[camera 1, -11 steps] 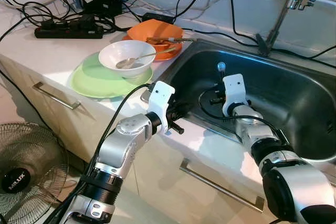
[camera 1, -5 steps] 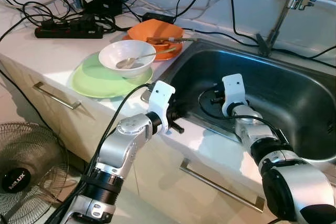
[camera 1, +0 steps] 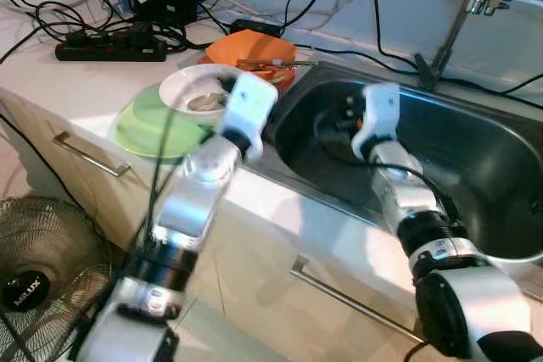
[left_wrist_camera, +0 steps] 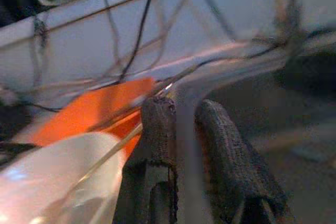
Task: Kitchen organization
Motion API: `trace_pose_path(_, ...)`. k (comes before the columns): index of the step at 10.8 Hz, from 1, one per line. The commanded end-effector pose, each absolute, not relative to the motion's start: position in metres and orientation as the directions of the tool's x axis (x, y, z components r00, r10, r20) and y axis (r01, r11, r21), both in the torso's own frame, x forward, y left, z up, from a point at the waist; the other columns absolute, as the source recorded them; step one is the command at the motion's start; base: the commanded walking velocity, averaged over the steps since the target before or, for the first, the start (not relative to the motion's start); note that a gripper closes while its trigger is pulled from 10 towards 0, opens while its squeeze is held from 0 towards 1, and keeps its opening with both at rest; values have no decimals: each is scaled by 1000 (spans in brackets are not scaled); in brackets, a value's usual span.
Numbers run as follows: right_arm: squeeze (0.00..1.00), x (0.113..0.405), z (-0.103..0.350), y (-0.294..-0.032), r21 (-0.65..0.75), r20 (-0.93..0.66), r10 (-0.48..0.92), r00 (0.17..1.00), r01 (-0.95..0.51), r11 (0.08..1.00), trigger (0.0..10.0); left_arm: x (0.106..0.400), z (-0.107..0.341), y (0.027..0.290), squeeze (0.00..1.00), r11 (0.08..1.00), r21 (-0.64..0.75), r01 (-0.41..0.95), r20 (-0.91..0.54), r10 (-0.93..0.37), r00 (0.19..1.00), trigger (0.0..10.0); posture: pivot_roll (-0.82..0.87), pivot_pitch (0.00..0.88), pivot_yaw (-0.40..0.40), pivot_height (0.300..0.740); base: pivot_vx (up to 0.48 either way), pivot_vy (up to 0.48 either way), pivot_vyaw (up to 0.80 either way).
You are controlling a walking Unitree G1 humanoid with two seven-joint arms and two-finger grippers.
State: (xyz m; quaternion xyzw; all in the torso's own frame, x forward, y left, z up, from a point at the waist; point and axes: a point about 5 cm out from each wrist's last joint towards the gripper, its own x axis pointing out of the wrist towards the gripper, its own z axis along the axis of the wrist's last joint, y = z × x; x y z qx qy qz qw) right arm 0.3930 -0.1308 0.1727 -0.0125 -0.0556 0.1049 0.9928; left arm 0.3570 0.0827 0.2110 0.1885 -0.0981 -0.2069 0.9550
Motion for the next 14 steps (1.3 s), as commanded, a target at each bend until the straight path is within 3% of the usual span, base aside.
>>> trace_pose_path(1,0,390,171,-128,-15,115,230,967,-229,973,10000,365,210,80,0,802,504,320,93,-419,903,10000,205,0,-26,740,0,0,0)
trace_pose_path(5,0,376,163,-123,14,118,294,949,-297,955,10000,388,199,75,0,730,634,255,54,-371,927,10000,183,0,-22,740,0,0,0)
trace_pose_path(10,0,368,165,-127,30,119,287,951,-292,956,10000,394,213,59,0,653,722,227,108,-431,896,10000,174,0,-18,740,0,0,0)
trace_pose_path(14,0,365,163,-126,40,105,281,954,-286,957,10000,403,208,66,0,613,766,193,62,-370,927,10000,166,0,-18,740,0,0,0)
